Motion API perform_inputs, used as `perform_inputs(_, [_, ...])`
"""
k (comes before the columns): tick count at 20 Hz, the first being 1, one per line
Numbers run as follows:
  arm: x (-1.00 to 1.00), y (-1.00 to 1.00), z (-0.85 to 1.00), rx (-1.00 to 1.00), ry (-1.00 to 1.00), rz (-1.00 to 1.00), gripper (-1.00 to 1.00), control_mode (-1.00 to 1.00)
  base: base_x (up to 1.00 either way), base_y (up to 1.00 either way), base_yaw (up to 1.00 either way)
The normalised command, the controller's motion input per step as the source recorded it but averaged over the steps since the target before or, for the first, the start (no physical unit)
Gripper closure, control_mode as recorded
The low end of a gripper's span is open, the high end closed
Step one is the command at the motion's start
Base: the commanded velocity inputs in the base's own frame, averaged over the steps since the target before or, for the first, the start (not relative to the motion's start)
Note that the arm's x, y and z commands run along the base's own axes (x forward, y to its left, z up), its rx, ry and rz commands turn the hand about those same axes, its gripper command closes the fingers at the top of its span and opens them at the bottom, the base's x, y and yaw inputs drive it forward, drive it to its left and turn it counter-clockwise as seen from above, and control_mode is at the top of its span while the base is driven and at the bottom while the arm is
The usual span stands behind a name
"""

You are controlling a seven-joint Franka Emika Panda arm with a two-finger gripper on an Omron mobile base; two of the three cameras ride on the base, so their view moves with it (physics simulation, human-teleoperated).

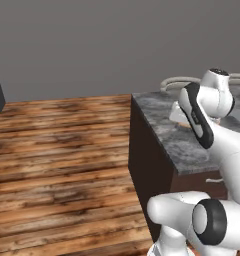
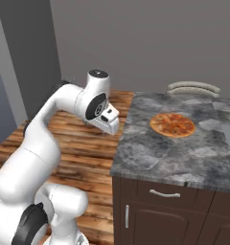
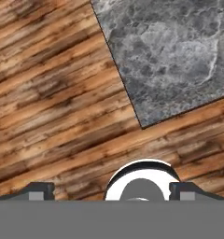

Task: Take the pizza cutter from the drawer on the right and place it on the dining counter for cutting.

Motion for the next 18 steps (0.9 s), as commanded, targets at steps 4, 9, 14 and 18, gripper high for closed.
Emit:
perform_inputs(4, [-0.18,-1.00,-0.58,0.38,-0.07,-0.40,-1.00,-1.00,0.00,0.00,0.00])
perform_inputs(9, [-0.61,-0.81,-0.59,0.43,-0.28,-0.30,-1.00,-1.00,0.00,0.00,0.00])
perform_inputs(14, [-0.88,-0.88,-0.64,0.25,-0.23,-0.29,-1.00,-1.00,0.00,0.00,0.00])
perform_inputs(18, [-0.89,-0.99,-0.91,0.13,-0.06,-0.33,-1.00,-1.00,0.00,0.00,0.00])
